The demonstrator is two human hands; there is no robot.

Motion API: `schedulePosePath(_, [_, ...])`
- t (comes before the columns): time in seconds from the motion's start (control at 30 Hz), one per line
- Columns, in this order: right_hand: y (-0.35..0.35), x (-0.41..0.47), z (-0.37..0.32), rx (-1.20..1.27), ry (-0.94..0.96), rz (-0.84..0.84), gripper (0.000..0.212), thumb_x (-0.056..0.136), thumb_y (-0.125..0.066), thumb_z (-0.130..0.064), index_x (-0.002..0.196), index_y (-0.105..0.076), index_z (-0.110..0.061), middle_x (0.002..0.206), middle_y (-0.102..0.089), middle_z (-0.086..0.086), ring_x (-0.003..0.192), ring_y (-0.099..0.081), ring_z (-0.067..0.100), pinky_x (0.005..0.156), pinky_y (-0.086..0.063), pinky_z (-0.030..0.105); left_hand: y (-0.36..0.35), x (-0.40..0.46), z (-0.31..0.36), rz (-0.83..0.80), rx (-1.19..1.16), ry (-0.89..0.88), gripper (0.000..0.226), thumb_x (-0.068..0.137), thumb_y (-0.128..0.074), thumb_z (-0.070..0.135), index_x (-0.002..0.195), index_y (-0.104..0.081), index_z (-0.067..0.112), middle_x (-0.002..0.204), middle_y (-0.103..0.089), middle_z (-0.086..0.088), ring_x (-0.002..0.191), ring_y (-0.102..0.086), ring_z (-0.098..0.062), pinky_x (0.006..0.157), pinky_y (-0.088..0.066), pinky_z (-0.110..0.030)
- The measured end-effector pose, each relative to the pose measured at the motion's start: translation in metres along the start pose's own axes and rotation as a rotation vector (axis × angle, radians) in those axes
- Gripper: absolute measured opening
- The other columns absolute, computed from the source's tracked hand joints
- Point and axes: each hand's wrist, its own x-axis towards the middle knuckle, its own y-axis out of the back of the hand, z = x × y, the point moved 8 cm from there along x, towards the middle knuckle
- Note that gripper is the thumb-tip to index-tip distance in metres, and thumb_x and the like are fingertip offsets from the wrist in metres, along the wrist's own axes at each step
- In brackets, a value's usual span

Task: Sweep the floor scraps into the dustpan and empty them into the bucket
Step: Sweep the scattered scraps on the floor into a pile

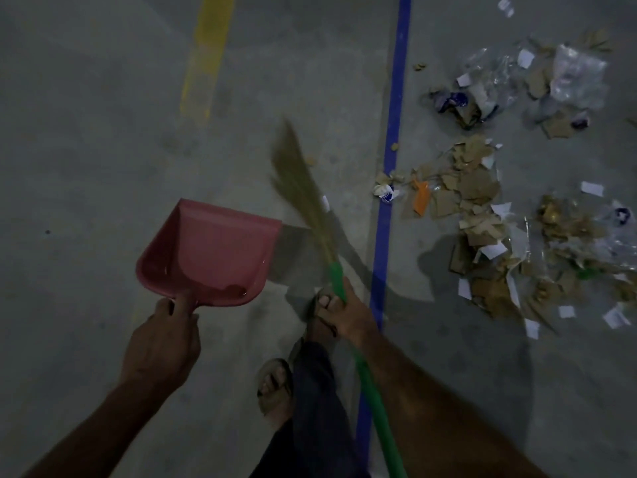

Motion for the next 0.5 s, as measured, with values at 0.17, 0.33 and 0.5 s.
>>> schedulePosePath(0.17, [0.06,0.018,0.078,0.135,-0.136,0.13,0.06,0.104,-0.041,-0.038,0.156,-0.012,-0.041,0.137,-0.056,0.019,0.092,-0.058,0.023,0.093,-0.051,0.038,-0.001,0.041,0.028,-0.007,0.009,-0.052,0.034,0.086,-0.067,0.01,0.116,-0.051,0.012,0.086,-0.049,-0.014,0.059,-0.057,-0.041,0.051,-0.033,-0.033])
schedulePosePath(0.33, [0.138,0.026,0.117,0.158,-0.211,0.085,0.058,0.106,-0.038,-0.041,0.157,-0.011,-0.038,0.11,-0.063,0.011,0.075,-0.062,0.018,0.055,-0.049,0.028,-0.007,0.079,0.07,-0.039,-0.004,-0.08,0.032,0.089,-0.064,0.013,0.118,-0.051,0.015,0.089,-0.05,-0.011,0.064,-0.058,-0.041,0.054,-0.035,-0.035])
schedulePosePath(0.5, [0.2,0.036,0.131,0.206,-0.216,0.137,0.056,0.106,-0.041,-0.037,0.157,-0.018,-0.034,0.104,-0.064,0.006,0.079,-0.066,0.022,0.056,-0.052,0.029,-0.002,0.118,0.12,-0.056,0.017,-0.134,0.03,0.089,-0.061,0.016,0.118,-0.051,0.017,0.089,-0.05,-0.01,0.065,-0.059,-0.041,0.054,-0.039,-0.037])
